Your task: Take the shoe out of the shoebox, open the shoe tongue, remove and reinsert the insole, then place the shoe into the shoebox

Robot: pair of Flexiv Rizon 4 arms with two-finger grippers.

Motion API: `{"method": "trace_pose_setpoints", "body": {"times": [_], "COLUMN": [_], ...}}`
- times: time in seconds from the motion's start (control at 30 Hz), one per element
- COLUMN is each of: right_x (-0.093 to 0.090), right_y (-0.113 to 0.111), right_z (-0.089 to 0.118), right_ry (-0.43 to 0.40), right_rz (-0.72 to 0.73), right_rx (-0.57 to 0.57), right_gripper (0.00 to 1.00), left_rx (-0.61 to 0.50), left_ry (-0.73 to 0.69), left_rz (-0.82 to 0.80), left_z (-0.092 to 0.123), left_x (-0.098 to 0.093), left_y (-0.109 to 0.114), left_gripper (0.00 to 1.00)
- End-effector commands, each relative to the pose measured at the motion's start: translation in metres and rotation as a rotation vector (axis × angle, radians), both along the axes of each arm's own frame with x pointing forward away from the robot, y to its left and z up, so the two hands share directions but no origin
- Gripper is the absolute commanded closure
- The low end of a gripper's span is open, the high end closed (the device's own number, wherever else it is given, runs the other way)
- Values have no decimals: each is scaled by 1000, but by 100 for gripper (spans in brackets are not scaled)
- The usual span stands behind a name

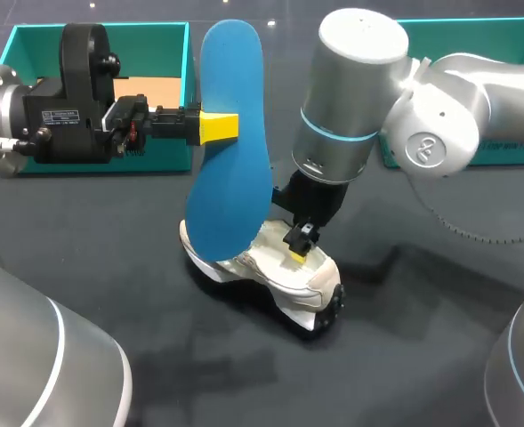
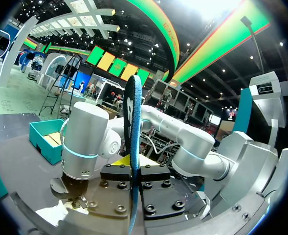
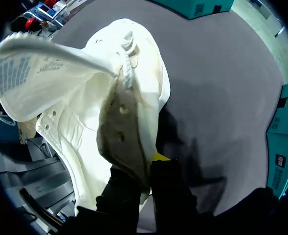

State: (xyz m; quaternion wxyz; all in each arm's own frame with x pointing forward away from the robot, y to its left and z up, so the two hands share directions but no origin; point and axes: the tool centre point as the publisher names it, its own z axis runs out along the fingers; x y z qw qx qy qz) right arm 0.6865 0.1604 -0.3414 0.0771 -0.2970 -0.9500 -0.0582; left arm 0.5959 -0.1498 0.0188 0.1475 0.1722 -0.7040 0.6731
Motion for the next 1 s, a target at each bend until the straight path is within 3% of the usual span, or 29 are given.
{"method": "trace_pose_setpoints", "body": {"times": [0.03,0.1,0.27,0.47,0.53,1.0], "right_x": [-1,5,-6,-19,-21,-21], "right_y": [0,-5,-11,-2,2,2], "right_z": [0,2,3,10,10,10], "right_ry": [-4,4,-22,-53,-35,-35], "right_rz": [-2,-196,-506,-652,-745,-745], "right_rx": [2,26,123,105,161,161], "right_gripper": [100,100,100,100,100,100], "left_rx": [-1,-1,-1,-1,-1,-1], "left_ry": [0,0,0,0,0,0], "left_rz": [0,0,0,0,0,0], "left_z": [-1,-1,-1,-1,-1,-1], "left_x": [0,0,0,0,0,0], "left_y": [-2,-2,-2,-2,-2,-2], "left_gripper": [100,100,100,100,100,100]}}
